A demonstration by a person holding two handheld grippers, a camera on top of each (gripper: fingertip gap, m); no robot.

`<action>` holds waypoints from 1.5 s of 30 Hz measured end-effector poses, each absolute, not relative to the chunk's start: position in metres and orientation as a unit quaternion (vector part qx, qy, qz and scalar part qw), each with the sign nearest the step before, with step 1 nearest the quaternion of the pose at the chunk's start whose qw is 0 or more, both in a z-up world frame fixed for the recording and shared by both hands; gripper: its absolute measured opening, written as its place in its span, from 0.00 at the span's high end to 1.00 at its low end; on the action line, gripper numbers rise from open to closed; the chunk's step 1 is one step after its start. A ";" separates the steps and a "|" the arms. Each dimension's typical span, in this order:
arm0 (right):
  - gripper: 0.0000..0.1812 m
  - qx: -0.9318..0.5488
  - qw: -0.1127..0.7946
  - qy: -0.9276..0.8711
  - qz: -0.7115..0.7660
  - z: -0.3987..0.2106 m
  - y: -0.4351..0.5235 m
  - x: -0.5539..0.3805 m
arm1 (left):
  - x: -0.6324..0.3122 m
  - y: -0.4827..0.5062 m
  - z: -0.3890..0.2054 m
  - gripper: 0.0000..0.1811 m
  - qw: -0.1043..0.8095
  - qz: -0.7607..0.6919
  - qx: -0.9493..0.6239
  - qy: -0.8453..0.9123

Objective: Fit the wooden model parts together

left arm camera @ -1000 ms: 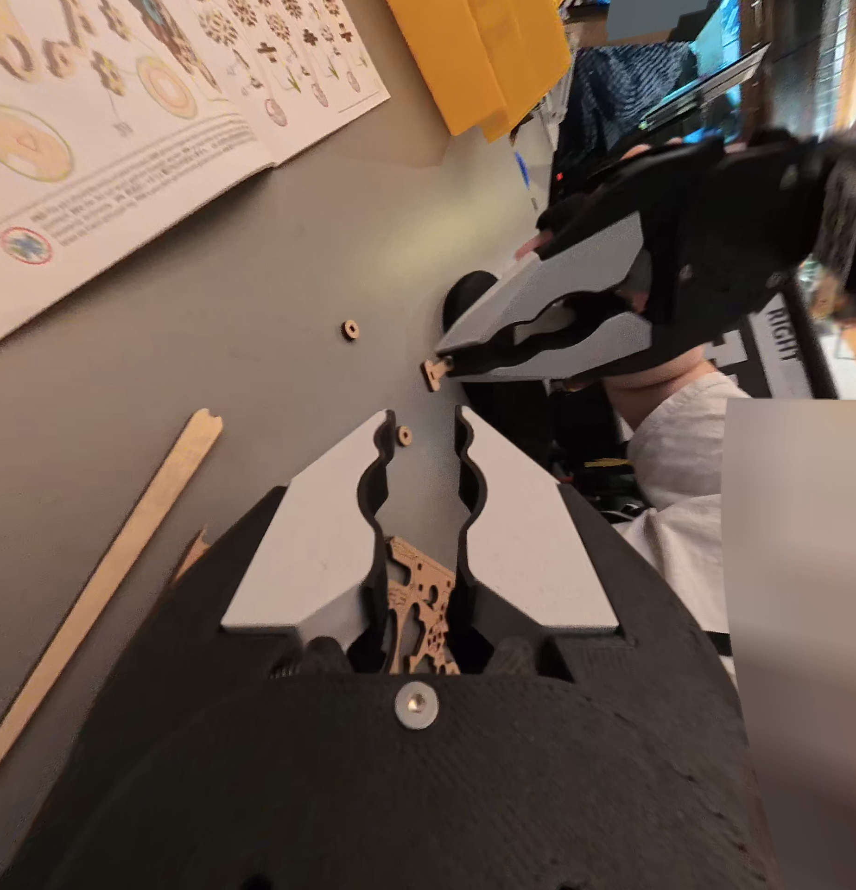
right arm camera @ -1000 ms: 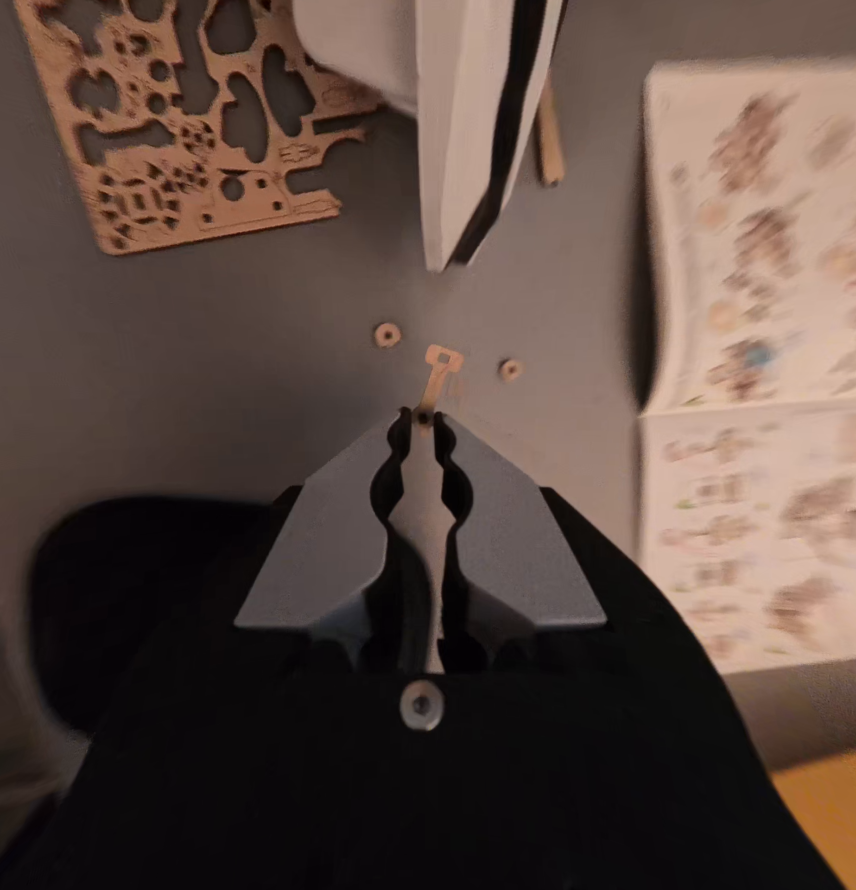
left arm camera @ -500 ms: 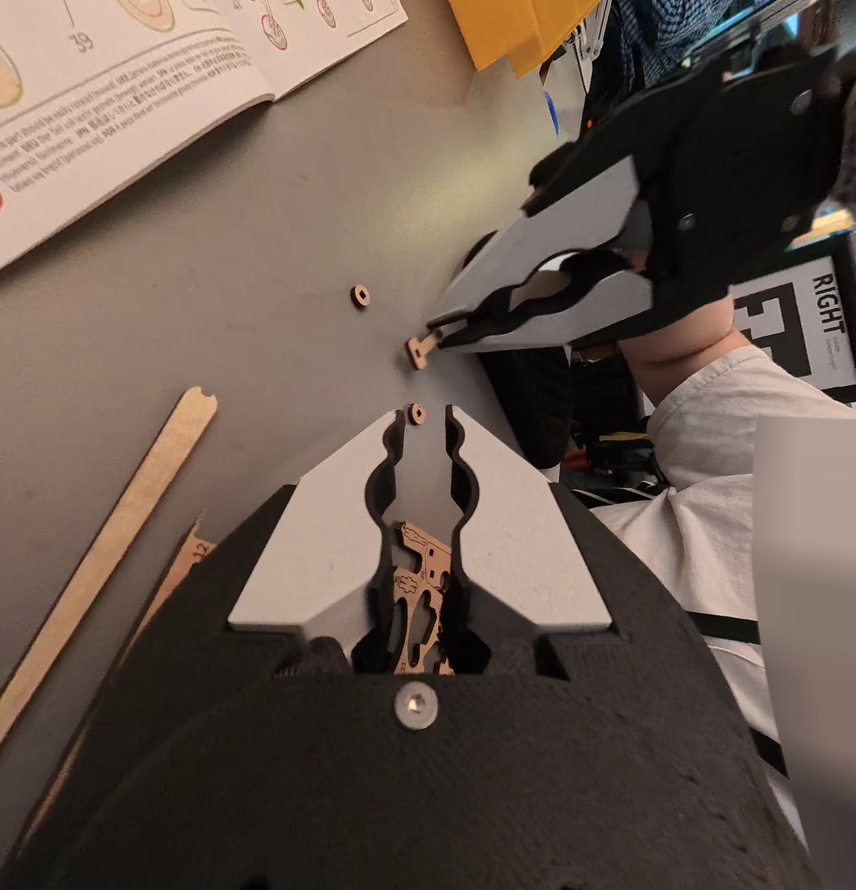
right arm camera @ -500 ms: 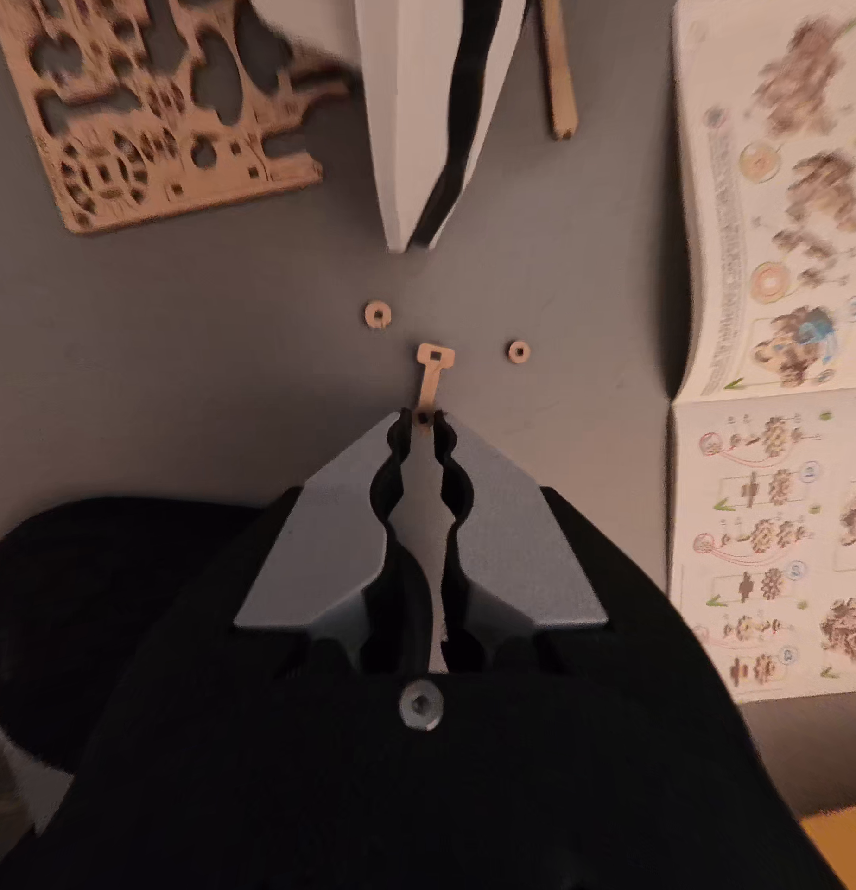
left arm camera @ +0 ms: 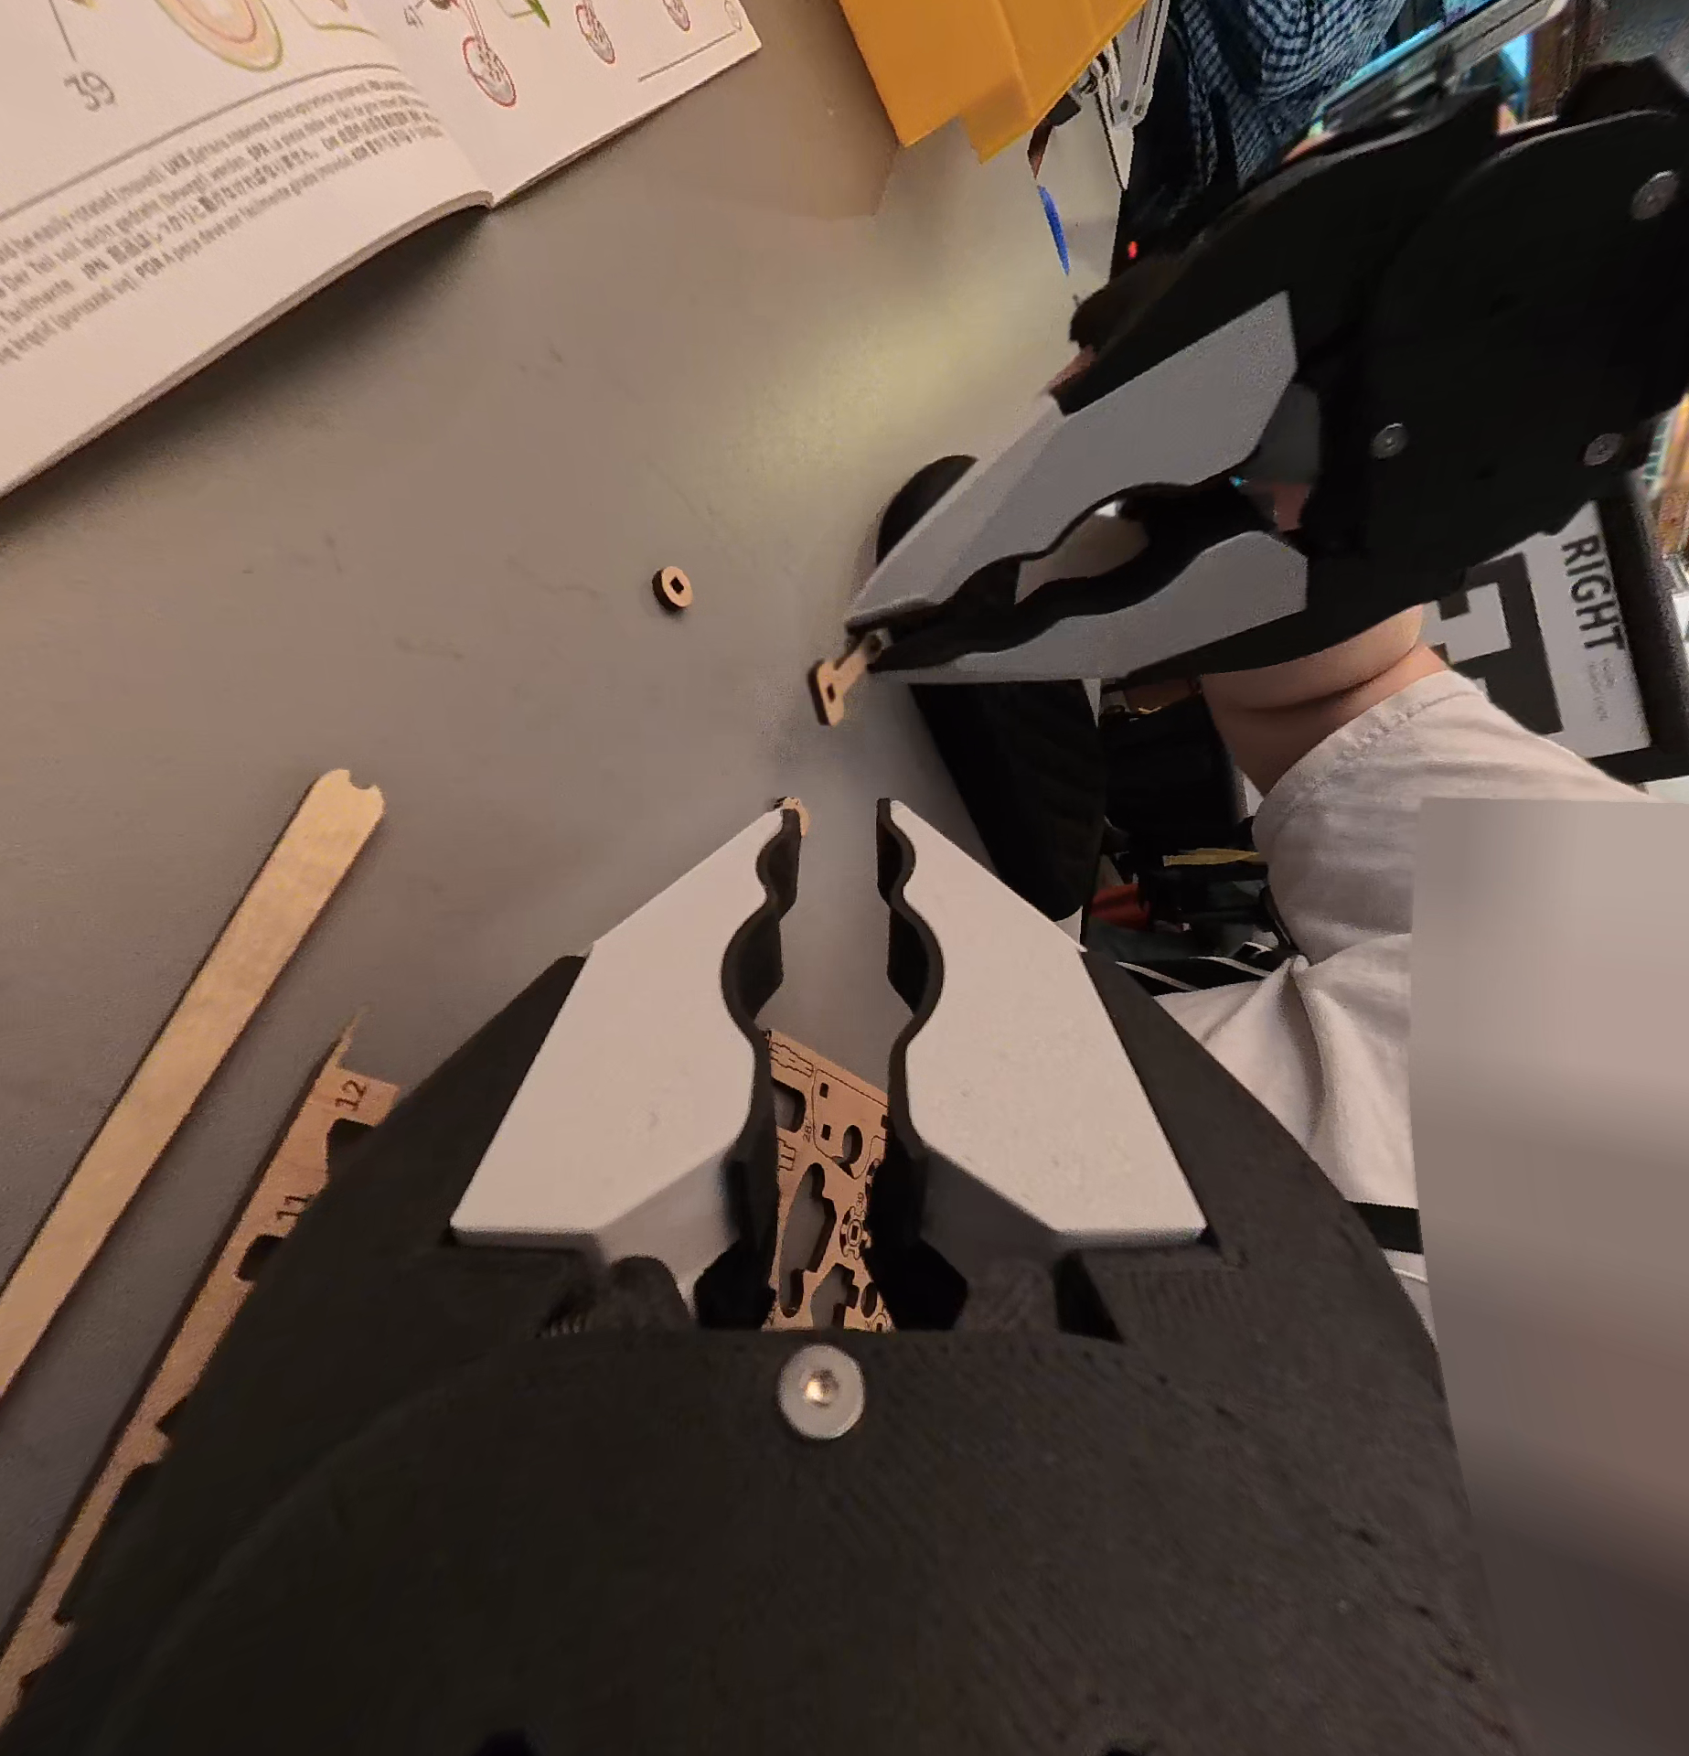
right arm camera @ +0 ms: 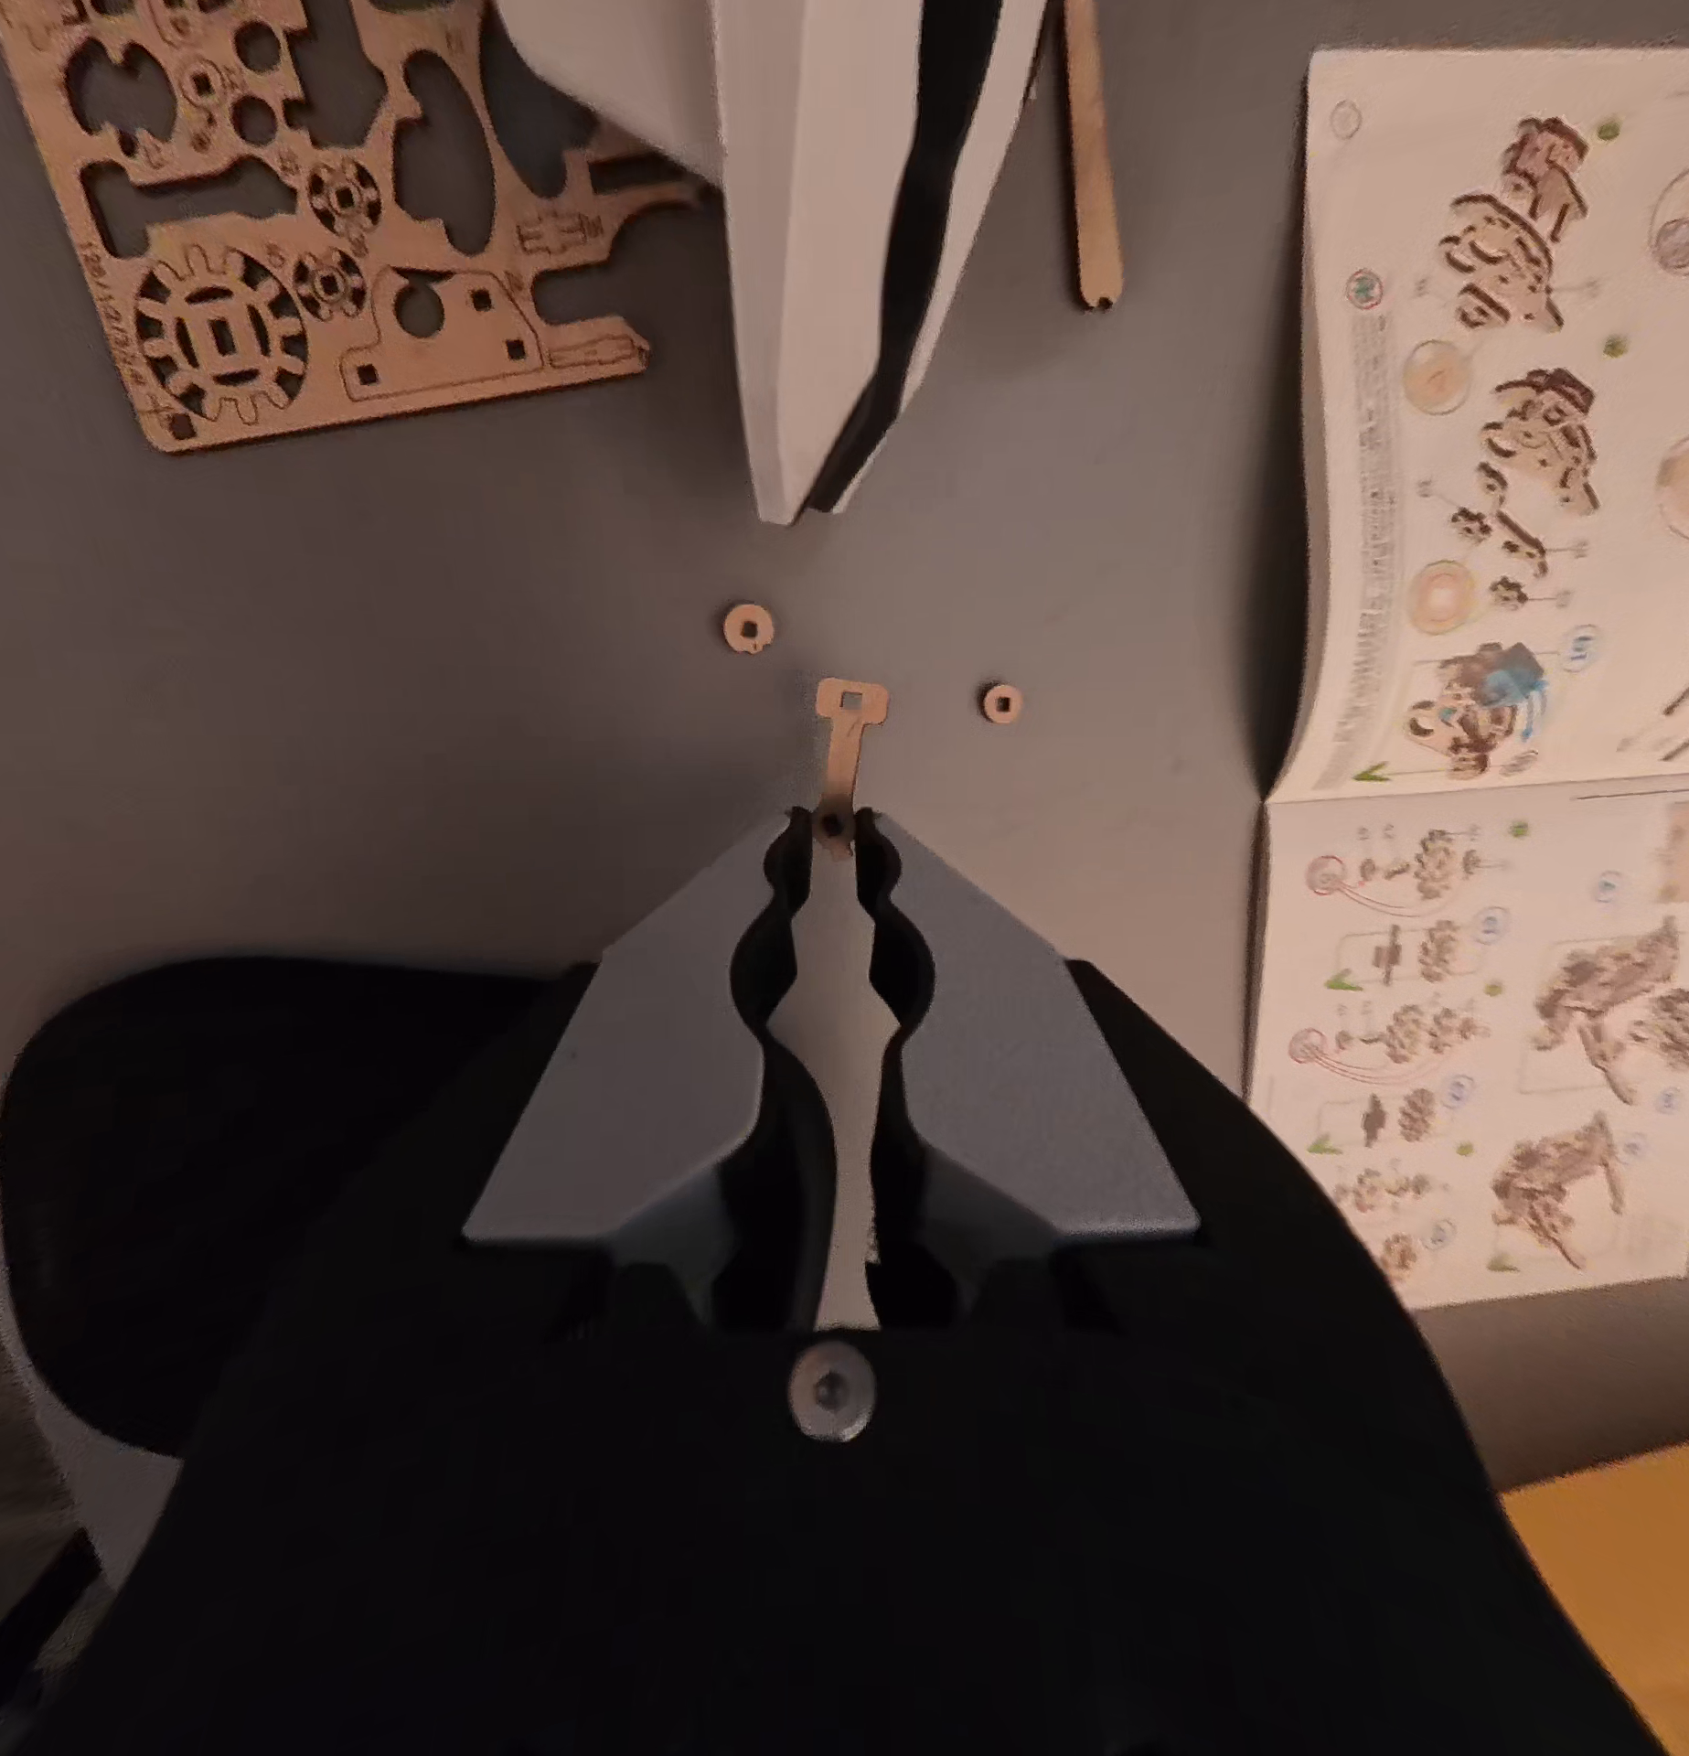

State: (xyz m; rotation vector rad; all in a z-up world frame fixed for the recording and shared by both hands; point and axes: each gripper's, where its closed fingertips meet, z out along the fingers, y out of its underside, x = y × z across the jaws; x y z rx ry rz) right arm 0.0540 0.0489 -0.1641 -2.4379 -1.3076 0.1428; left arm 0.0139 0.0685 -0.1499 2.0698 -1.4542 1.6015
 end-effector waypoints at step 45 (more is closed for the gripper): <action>0.96 -0.814 0.379 -0.440 0.009 -0.115 0.058 0.025 | 0.022 0.046 -0.105 0.91 -0.017 0.580 0.599 -0.552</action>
